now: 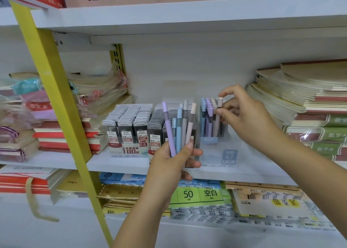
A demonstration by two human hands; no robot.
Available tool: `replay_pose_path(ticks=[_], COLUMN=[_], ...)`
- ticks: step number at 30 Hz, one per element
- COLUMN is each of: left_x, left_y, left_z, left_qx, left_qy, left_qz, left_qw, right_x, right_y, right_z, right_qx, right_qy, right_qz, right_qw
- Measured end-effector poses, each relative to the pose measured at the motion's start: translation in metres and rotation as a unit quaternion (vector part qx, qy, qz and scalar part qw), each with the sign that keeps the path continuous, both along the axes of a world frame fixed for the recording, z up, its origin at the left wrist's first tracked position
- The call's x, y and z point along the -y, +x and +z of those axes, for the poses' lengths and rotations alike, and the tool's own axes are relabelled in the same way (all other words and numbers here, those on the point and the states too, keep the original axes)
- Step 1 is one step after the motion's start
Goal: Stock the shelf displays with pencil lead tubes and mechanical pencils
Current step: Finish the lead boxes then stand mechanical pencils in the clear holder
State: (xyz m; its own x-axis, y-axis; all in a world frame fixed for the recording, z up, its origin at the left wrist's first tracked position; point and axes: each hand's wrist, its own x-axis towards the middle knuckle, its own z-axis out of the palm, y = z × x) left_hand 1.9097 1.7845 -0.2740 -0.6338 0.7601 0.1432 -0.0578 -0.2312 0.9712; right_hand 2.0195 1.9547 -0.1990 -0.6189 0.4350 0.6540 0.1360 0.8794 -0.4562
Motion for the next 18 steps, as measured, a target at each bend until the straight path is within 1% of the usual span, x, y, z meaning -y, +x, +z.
replay_pose_path(ticks=[8,13,18], left_x=[0.0011,0.0009,0.0], left_y=[-0.0001,-0.0012,0.0003], left_z=[0.0003,-0.0002,0.0004], left_qx=[-0.001,0.004,0.001], left_qy=[-0.002,-0.002,-0.004], left_qz=[0.001,0.004,0.001], left_qw=[1.0,1.0,1.0], right_x=[-0.002,-0.002,0.0001], right_y=[-0.0008,0.0014,0.0016], right_z=[0.0025,0.004,0.0049], right_qx=[0.009,0.009,0.017], right_qy=[0.016,-0.012,-0.014], right_qz=[-0.013,-0.003,0.0], right_qw=[1.0,1.0,1.0])
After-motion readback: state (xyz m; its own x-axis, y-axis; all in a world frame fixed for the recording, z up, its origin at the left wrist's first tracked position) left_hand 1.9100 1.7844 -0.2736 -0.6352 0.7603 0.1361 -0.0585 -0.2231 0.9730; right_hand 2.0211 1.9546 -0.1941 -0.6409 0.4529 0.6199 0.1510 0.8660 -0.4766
